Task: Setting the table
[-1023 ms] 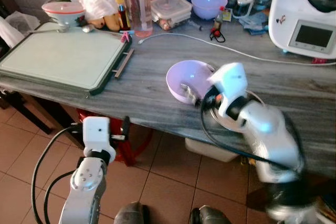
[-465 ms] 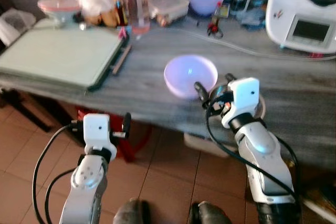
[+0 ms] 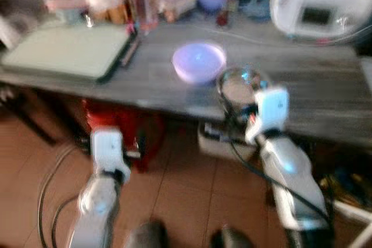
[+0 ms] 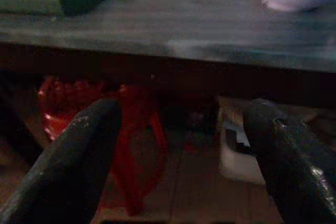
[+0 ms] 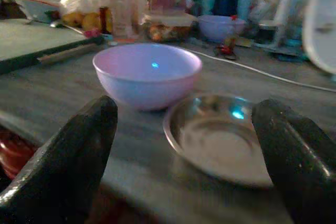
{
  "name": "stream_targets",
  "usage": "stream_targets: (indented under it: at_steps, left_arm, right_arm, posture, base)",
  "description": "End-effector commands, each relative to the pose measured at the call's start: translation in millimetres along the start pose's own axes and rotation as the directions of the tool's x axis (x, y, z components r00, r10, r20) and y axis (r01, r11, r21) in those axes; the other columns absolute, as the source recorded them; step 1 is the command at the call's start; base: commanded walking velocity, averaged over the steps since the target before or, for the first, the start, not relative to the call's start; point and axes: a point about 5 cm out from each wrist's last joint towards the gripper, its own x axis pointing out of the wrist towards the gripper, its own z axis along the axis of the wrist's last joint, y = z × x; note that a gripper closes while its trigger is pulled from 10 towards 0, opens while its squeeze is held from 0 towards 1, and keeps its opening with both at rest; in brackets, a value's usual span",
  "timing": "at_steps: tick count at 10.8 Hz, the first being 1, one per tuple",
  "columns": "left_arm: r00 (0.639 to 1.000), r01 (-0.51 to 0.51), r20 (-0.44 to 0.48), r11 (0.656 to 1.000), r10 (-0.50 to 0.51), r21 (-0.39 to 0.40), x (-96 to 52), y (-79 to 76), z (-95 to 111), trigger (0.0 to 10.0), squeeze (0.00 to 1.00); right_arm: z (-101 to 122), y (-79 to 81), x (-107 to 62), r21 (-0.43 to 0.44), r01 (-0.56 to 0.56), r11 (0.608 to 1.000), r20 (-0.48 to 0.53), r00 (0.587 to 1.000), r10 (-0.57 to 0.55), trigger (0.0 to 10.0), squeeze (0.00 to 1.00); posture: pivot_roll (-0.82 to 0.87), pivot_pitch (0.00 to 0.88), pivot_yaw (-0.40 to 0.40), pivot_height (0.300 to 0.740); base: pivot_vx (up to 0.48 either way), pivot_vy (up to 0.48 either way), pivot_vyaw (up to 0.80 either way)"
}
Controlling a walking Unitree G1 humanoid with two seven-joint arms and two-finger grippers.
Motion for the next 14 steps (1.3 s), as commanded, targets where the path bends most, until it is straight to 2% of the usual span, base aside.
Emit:
stream_targets:
  at_steps: [1, 7, 9, 11, 12, 14]
  left_arm:
    - [1.000, -0.003, 0.001, 1.000, 0.003, 0.011, 0.3, 3.9, 2, 10.0, 0.00]
    - [1.000, 0.011, 0.002, 1.000, -0.011, 0.010, 1.1, -0.3, 0, 10.0, 0.00]
    - [1.000, 0.018, 0.002, 1.000, -0.018, 0.012, 0.7, -1.4, 0, 10.0, 0.00]
    - [0.999, 0.010, 0.044, 1.000, -0.011, 0.021, -4.2, -1.4, 6, 10.0, 0.00]
    - [0.997, -0.016, 0.082, 1.000, 0.014, 0.017, -10.4, 0.7, 12, 10.0, 0.00]
    - [0.995, -0.059, 0.085, 0.998, 0.058, 0.006, -17.6, 9.6, 13, 10.0, 0.00]
  right_arm:
    - [3, 4.3, 1.5, 0.017, -0.007, 1.000, 0.014, 1.000, 0.007, 10.0, 0.00]
    - [0, 3.5, 6.1, 0.033, 0.003, 0.999, 0.004, 1.000, -0.003, 10.0, 0.00]
    - [-2, 4.1, 7.1, 0.062, 0.014, 0.998, -0.005, 1.000, -0.013, 10.0, 0.00]
    - [-3, 1.8, 4.8, 0.079, 0.036, 0.996, -0.011, 0.999, -0.035, 10.0, 0.00]
    - [-7, -3.8, -2.0, 0.107, 0.083, 0.991, -0.026, 0.996, -0.081, 10.0, 0.00]
    - [-17, -8.8, -19.9, 0.100, 0.135, 0.986, -0.072, 0.989, -0.129, 10.0, 0.00]
  posture:
    - [-0.01, 0.079, 0.040, 0.740]
    - [-0.01, 0.076, 0.034, 0.740]
    - [-0.01, 0.076, 0.034, 0.740]
    - [-0.01, 0.077, 0.034, 0.740]
    - [-0.01, 0.077, 0.031, 0.740]
    - [0.00, 0.082, 0.032, 0.740]
  base:
    - [-0.300, 0.000, -0.43]
    - [-0.303, 0.000, -0.51]
    - [-0.294, 0.000, -0.45]
    - [0.000, 0.000, 0.00]
    - [0.000, -0.266, 0.00]
    - [0.000, -0.480, 0.00]
